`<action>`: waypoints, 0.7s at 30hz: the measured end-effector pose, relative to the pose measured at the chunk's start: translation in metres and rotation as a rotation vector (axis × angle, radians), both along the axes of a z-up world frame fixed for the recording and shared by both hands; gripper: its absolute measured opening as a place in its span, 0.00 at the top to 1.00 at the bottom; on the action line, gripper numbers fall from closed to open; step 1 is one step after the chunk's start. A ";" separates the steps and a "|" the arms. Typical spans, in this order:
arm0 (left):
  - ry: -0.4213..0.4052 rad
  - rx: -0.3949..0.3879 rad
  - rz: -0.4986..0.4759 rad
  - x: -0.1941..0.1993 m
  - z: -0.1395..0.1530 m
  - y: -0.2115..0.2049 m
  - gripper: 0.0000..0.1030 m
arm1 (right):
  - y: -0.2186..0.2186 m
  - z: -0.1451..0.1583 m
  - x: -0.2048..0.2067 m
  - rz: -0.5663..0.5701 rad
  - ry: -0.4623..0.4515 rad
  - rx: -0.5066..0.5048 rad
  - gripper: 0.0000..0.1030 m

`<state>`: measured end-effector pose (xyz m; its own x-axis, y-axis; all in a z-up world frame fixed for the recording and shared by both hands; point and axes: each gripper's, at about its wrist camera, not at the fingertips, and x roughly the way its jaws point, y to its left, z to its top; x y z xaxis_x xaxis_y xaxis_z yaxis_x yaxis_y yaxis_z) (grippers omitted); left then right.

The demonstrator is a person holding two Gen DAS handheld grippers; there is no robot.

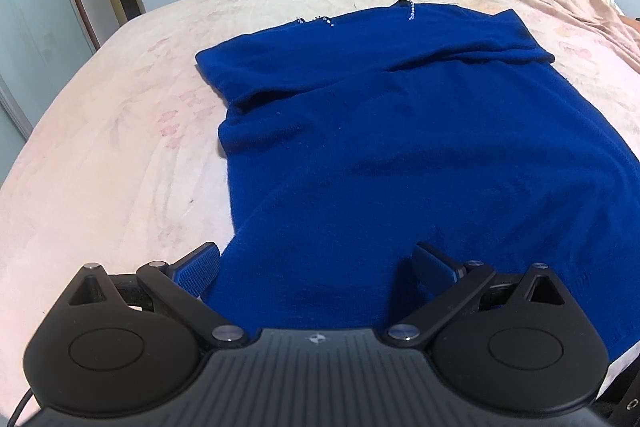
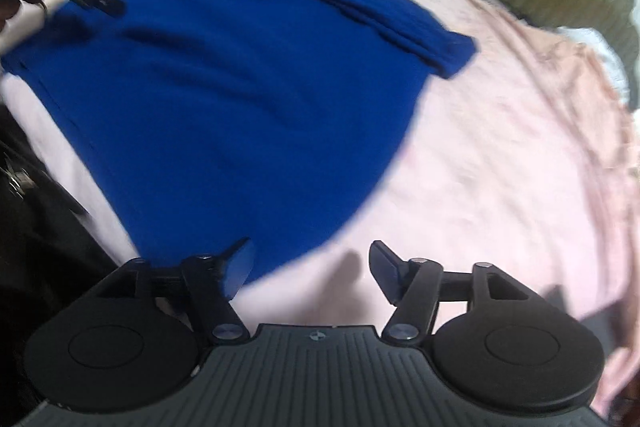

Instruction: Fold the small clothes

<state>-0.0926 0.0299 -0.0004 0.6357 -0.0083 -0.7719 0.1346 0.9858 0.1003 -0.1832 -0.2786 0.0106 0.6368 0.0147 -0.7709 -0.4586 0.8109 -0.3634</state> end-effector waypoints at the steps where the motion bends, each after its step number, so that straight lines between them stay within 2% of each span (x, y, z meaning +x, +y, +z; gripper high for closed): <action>1: 0.000 0.002 0.001 0.000 0.000 0.000 0.00 | -0.004 0.007 0.001 -0.019 -0.025 0.027 0.34; 4: 0.002 0.004 0.001 -0.001 0.000 -0.002 0.00 | -0.004 0.021 0.007 -0.037 -0.066 0.197 0.34; 7: -0.001 0.019 -0.001 -0.004 0.001 -0.003 0.00 | 0.007 0.014 0.017 -0.016 -0.038 0.303 0.31; 8: -0.002 0.025 0.000 -0.005 0.001 -0.003 0.00 | 0.013 0.006 0.020 0.003 -0.008 0.296 0.31; 10: -0.003 0.041 -0.003 -0.009 0.001 -0.002 0.00 | 0.031 -0.011 0.022 0.053 0.041 0.219 0.32; 12: -0.010 0.055 -0.005 -0.014 0.003 0.003 0.00 | 0.040 -0.018 0.018 0.087 0.030 0.148 0.32; 13: -0.022 0.064 0.001 -0.018 0.004 0.008 0.00 | 0.038 -0.014 0.016 0.081 0.019 0.172 0.32; 17: -0.039 0.076 0.039 -0.028 0.006 0.035 0.00 | -0.010 0.010 0.023 -0.060 0.018 0.415 0.29; 19: 0.001 0.032 0.055 -0.031 0.007 0.053 0.00 | -0.030 0.011 0.028 -0.146 0.037 0.507 0.29; 21: 0.020 -0.047 0.056 -0.037 0.008 0.069 0.00 | -0.045 0.007 0.027 -0.200 0.050 0.537 0.28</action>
<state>-0.1297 0.0987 0.0078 0.6204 -0.0093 -0.7843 0.0803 0.9954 0.0517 -0.1565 -0.3233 0.0174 0.6303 0.2954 -0.7179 -0.2837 0.9485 0.1412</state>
